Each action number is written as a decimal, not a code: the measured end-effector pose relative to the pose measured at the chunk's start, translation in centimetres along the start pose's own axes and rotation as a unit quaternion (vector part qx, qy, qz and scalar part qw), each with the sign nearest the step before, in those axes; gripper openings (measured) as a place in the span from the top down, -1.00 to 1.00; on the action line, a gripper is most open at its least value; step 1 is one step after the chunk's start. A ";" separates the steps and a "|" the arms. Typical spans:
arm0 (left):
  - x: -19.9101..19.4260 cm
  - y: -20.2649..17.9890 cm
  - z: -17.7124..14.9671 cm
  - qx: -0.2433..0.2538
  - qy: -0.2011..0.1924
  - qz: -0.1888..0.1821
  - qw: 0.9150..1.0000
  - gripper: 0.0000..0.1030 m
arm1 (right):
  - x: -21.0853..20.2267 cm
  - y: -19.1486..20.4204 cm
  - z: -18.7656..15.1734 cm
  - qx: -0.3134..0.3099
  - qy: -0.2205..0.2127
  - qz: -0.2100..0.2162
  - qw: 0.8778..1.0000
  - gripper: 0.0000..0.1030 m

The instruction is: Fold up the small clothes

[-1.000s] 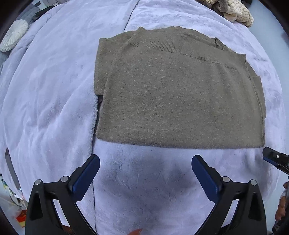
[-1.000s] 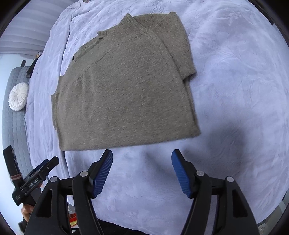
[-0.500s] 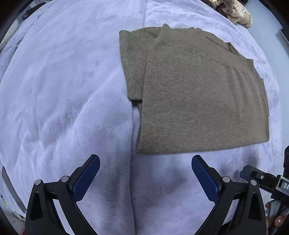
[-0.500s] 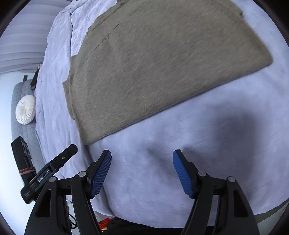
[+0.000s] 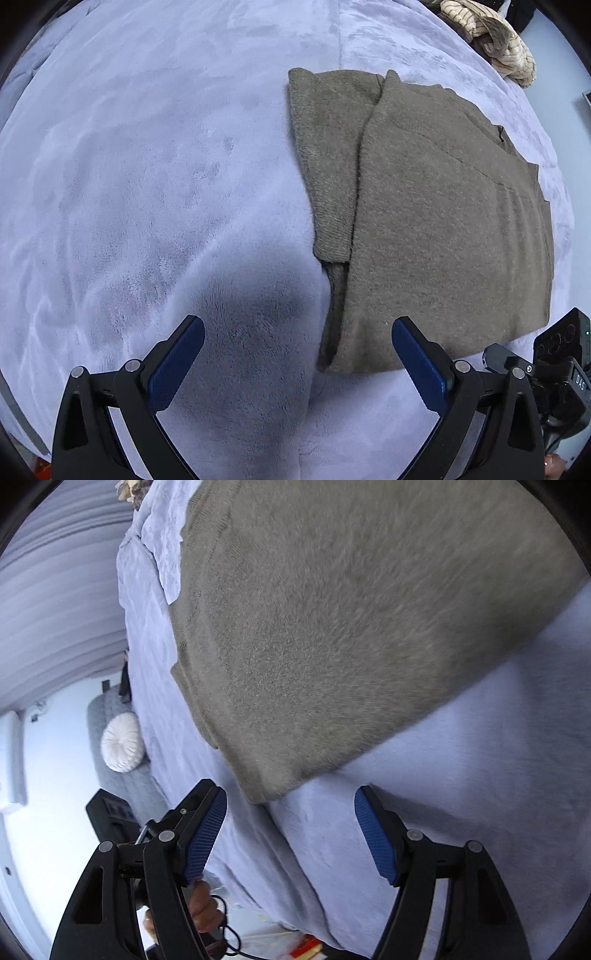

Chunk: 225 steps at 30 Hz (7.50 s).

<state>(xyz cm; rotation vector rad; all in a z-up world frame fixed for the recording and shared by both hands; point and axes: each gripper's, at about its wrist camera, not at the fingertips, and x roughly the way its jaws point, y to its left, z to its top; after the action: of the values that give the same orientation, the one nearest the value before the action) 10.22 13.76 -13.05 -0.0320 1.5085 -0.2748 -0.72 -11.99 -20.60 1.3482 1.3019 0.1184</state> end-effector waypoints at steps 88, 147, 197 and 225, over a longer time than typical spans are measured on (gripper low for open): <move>-4.5 -35.0 5.1 0.266 -0.117 -0.090 0.953 -0.70 | -16.8 -6.0 15.7 0.073 -0.142 0.184 0.970 -0.27; 3.6 -27.2 -2.5 0.193 0.031 -0.007 0.981 -0.13 | -18.0 -0.4 10.7 -0.154 -0.111 -0.255 0.948 0.96; -2.6 -25.8 3.2 0.115 -0.036 0.025 0.992 -0.99 | -22.2 3.3 15.5 -0.149 -0.132 -0.208 0.958 -0.14; 3.1 -26.5 8.2 0.040 -0.017 -0.074 0.996 -0.99 | -18.0 1.7 24.1 -0.123 -0.049 -0.121 0.984 -0.38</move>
<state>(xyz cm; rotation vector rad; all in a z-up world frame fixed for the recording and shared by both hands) 14.25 -13.79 -10.48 -0.0840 1.4631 -0.4511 11.03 -39.31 -15.66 0.9681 1.3122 0.0419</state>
